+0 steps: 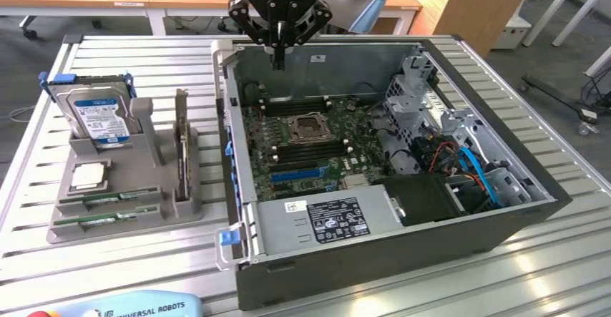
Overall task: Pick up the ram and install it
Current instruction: 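Reach for the ram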
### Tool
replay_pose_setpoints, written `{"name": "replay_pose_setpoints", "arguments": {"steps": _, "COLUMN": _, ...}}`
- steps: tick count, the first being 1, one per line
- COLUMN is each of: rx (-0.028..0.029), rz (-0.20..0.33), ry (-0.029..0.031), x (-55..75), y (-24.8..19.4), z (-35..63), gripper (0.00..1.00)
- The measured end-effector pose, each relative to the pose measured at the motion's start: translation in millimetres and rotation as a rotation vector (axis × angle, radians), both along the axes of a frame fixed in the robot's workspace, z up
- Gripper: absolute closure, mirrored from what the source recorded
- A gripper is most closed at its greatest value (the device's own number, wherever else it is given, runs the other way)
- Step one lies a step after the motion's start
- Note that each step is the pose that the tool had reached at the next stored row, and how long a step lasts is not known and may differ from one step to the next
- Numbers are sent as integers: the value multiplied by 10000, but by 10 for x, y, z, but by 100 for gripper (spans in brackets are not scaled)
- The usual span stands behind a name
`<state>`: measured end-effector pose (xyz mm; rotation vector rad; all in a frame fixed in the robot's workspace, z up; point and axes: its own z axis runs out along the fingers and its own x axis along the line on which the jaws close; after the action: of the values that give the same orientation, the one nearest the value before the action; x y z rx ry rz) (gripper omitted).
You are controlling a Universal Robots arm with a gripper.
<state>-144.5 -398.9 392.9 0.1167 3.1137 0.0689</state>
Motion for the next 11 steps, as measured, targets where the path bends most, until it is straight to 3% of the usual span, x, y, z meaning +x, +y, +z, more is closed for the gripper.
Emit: {"name": "replay_pose_setpoints", "arguments": {"steps": 11, "rx": 0, "rz": 0, "ry": 0, "x": -197, "y": 0, "z": -5, "gripper": 90}}
